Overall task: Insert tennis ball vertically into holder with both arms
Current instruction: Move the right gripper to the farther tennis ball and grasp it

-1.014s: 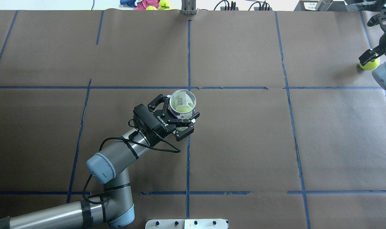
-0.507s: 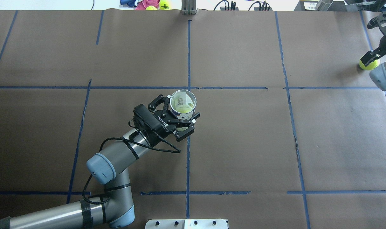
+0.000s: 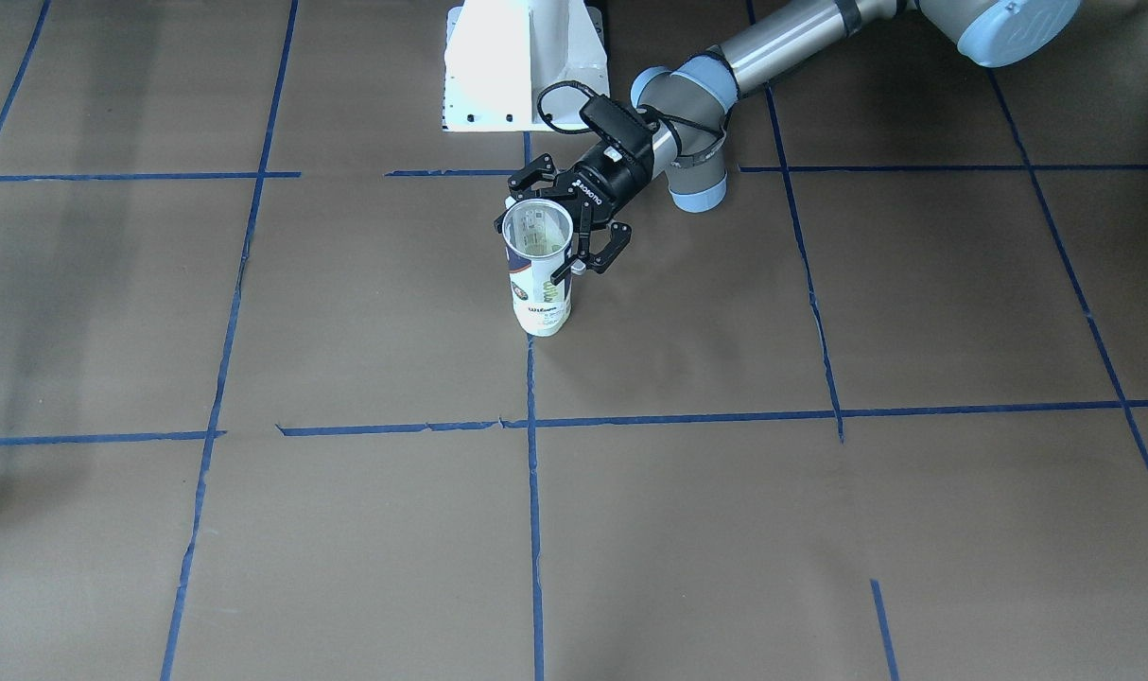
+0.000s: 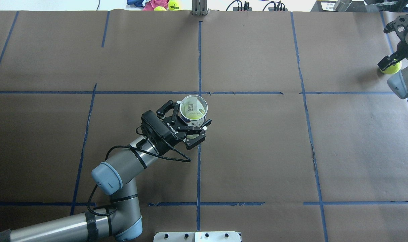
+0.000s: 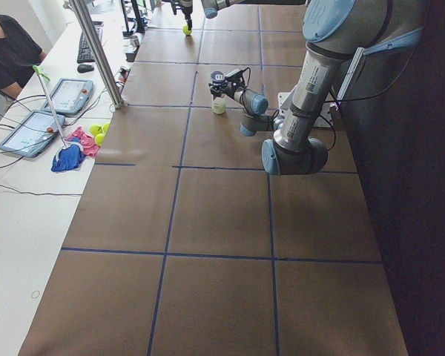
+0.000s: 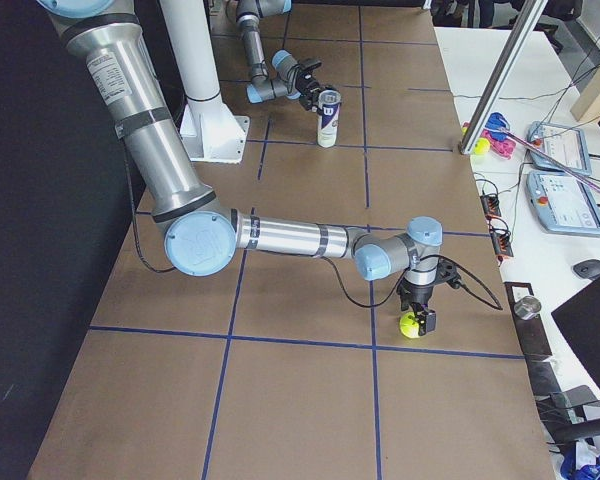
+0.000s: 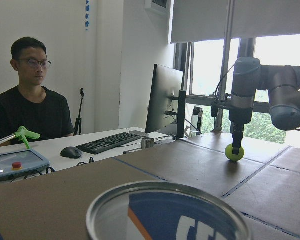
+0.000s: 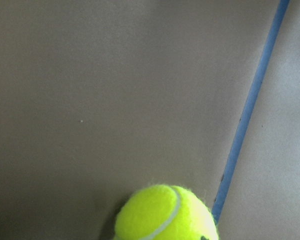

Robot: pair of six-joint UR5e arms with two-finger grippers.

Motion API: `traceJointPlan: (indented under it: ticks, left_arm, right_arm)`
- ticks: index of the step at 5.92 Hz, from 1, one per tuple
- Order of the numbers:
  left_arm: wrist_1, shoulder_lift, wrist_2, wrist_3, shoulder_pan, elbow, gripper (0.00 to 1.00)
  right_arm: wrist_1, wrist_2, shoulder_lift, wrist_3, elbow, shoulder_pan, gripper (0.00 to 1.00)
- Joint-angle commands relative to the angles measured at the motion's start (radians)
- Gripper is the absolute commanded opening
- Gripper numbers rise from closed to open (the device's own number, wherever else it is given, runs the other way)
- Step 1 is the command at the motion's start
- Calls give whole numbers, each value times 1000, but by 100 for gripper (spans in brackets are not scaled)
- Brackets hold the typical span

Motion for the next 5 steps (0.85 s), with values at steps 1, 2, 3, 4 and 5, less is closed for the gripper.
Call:
traceJointPlan:
  ticks: [1,2,3,4,5]
  left_arm:
    - [-1,0,0,0,-1,0,99]
    - [-1,0,2,2,-1,0,99]
    - [-1,2,2,2,-2,0,99]
    - [-1,2,0,2,-2,0,99]
    - [-1,2,0,2,-5,0,99]
  right_arm:
    - [9,-2,1,0,-5,-12,97]
    - [10,-2,-1,-2,-7,-15,97]
    - [34,-13,-2,-2,-16,-19,97]
    - [63,-26,-1,-2,-45,-22,97]
    - [65,-26,-1,-3,-45,-22,96]
